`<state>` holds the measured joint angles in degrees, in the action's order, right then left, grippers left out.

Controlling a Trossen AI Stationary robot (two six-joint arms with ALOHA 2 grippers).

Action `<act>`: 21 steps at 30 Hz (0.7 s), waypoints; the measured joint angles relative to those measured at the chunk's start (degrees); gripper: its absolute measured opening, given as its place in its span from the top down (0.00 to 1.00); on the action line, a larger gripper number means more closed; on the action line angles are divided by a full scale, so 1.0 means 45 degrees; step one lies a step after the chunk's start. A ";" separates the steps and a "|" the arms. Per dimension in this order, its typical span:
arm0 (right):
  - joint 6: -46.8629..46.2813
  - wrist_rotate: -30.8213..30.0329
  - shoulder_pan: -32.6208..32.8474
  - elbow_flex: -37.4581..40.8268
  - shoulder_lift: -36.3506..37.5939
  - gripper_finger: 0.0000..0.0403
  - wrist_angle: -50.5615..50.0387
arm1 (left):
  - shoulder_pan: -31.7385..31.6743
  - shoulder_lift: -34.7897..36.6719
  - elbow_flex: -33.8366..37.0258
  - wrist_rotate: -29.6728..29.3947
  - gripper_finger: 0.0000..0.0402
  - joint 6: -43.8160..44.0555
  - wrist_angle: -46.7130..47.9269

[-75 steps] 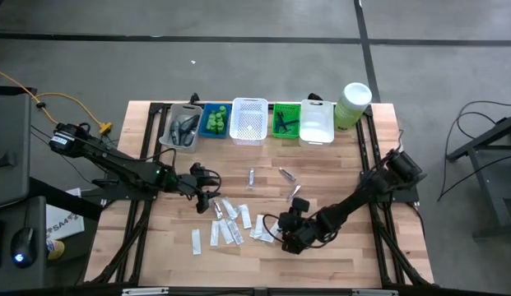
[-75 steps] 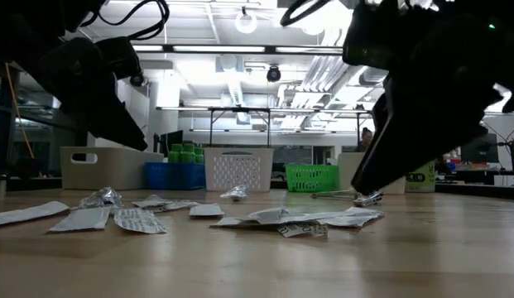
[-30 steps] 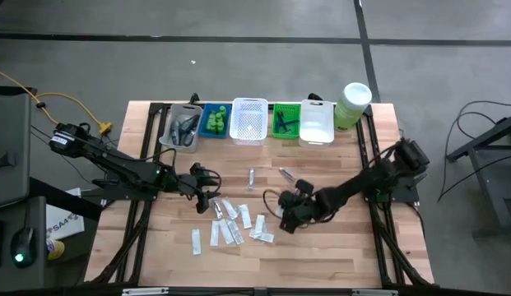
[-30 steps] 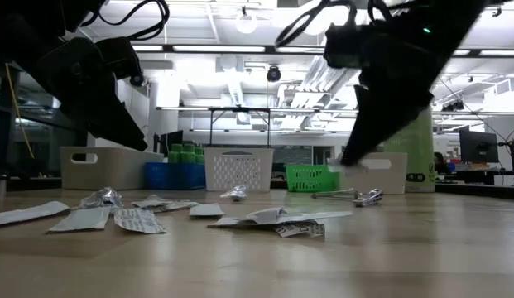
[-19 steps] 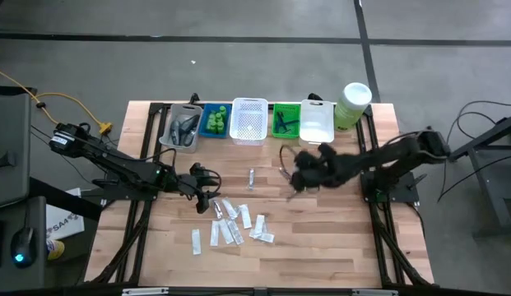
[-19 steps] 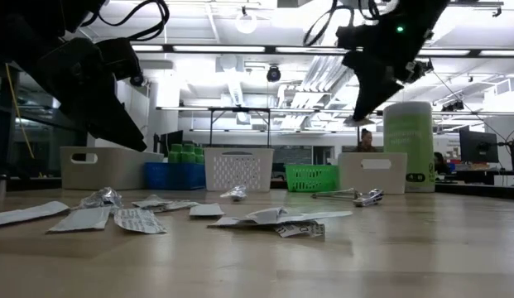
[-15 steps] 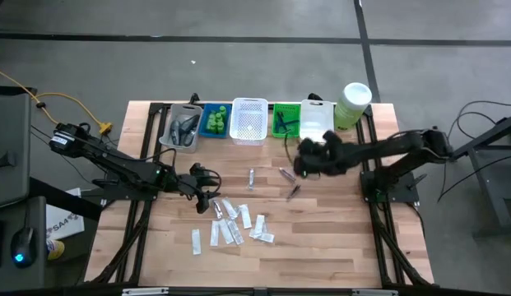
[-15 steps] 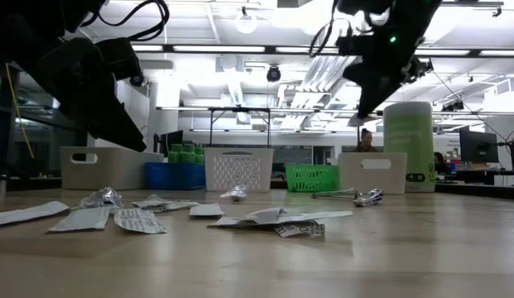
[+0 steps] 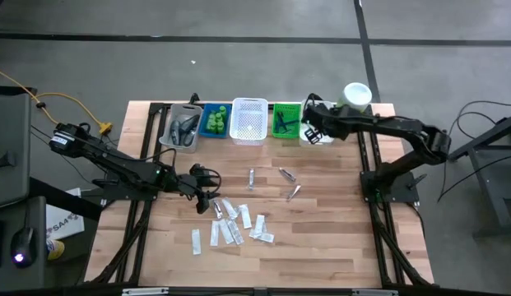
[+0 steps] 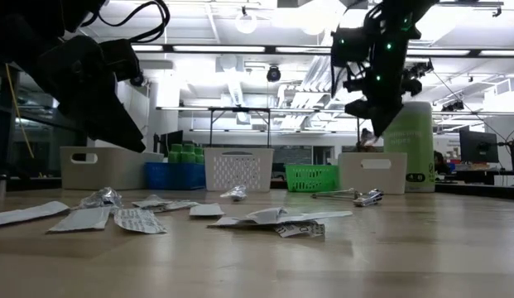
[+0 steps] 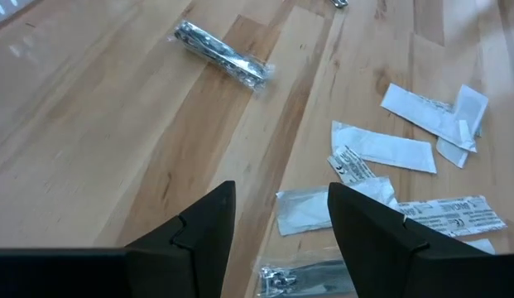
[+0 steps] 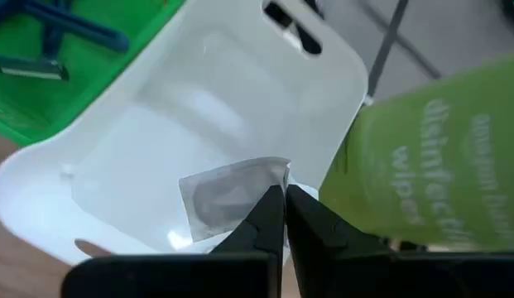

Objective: Pick & Place Travel size toiletries
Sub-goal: Put the bandage into the right white bin

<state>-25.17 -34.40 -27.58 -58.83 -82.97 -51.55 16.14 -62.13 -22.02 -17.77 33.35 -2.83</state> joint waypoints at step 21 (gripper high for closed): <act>-0.0002 0.1757 -0.0302 0.0000 0.0003 0.57 0.0719 | 0.0000 0.0000 0.0000 0.0104 0.51 0.0229 0.0034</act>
<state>-25.18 -26.50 -28.94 -58.83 -82.95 -48.31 16.14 -62.13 -22.02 -17.30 34.38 -2.68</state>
